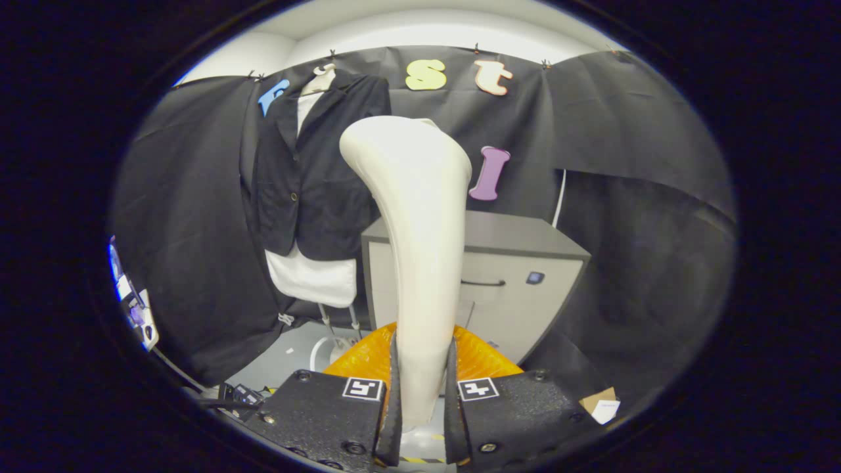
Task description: Iron the clothes twice with a garment steamer, once on the left side and once on the right side.
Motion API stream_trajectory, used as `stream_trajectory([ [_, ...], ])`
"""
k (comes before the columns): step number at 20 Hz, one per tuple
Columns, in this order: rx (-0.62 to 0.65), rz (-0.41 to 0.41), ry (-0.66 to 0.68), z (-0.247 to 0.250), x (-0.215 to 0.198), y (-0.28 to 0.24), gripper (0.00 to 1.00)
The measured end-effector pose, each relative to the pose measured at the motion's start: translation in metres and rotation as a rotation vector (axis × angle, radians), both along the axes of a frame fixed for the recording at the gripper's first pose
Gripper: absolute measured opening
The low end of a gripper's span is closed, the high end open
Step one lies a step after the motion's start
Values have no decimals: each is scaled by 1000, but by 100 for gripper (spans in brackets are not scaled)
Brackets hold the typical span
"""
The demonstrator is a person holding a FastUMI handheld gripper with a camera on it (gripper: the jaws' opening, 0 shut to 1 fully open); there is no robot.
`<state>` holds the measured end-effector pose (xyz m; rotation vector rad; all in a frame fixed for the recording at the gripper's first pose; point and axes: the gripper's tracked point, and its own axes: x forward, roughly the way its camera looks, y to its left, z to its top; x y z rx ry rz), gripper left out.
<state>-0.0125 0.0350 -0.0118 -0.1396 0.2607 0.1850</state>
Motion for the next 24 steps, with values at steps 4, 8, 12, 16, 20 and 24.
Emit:
stream_trajectory([
  [4,34,4,44,-39,-27,-50,28],
  [8,64,-7,94,-70,-40,-75,28],
  [12,89,-24,79,-63,-41,-87,28],
  [16,93,-32,26,-43,-38,-96,28],
  [20,87,-36,11,-43,-36,-99,28],
  [24,77,-30,2,-46,-38,-96,28],
])
